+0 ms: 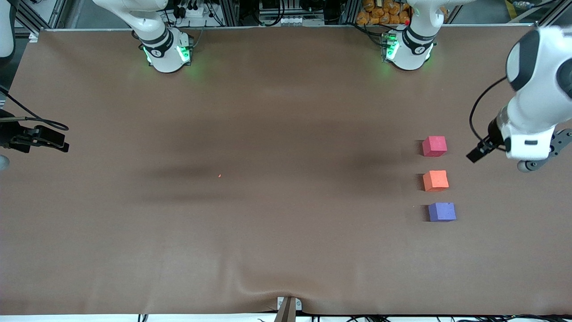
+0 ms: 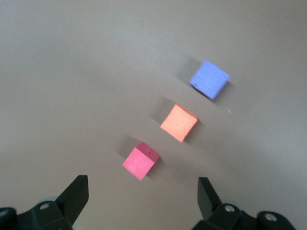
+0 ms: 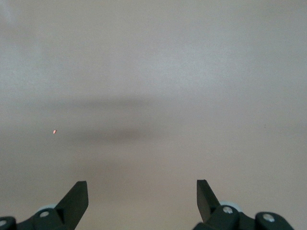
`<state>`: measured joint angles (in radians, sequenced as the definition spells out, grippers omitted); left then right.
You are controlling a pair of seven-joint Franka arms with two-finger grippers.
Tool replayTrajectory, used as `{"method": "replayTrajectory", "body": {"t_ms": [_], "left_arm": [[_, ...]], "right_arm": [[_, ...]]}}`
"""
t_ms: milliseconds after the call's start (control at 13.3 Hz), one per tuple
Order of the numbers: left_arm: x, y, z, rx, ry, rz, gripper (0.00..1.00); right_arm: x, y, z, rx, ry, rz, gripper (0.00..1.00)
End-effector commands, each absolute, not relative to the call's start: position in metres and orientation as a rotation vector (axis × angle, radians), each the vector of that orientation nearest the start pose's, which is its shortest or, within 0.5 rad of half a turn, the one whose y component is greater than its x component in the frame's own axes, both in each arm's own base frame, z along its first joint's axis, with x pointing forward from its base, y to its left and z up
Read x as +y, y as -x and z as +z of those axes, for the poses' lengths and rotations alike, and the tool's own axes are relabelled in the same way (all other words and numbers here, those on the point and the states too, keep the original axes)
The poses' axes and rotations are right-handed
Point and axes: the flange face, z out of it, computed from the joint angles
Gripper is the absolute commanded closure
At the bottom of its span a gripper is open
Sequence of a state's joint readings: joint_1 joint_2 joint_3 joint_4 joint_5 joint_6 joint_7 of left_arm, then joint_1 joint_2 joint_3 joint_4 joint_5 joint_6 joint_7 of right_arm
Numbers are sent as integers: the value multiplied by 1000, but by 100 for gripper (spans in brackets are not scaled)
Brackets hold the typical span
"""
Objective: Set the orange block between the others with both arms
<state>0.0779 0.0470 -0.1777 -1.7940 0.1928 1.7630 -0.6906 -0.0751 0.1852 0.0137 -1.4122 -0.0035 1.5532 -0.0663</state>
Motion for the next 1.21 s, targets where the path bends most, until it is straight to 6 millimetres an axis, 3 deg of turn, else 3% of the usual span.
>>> {"method": "replayTrajectory", "body": {"t_ms": [0,151,301,452,678,979,1130], "left_arm": [[-38,-561,554,-562,2919,61,0],[-41,-555,582,-413,2971,71,0],[-41,-547,597,-236,3022,66,0],[-52,-538,615,-172,3037,25,0],[-78,-534,619,9,3056,26,0],[-71,-527,619,149,3087,106,0],[-68,-522,634,142,3113,67,0]], "right_arm": [[-39,-600,599,-16,3158,67,0],[-40,-597,599,-4,3157,93,0],[-42,-592,605,5,3155,133,0],[-43,-591,608,10,3154,135,0],[-43,-589,611,109,3154,146,0],[-42,-588,619,117,3154,136,0],[-40,-585,623,113,3153,163,0]]}}
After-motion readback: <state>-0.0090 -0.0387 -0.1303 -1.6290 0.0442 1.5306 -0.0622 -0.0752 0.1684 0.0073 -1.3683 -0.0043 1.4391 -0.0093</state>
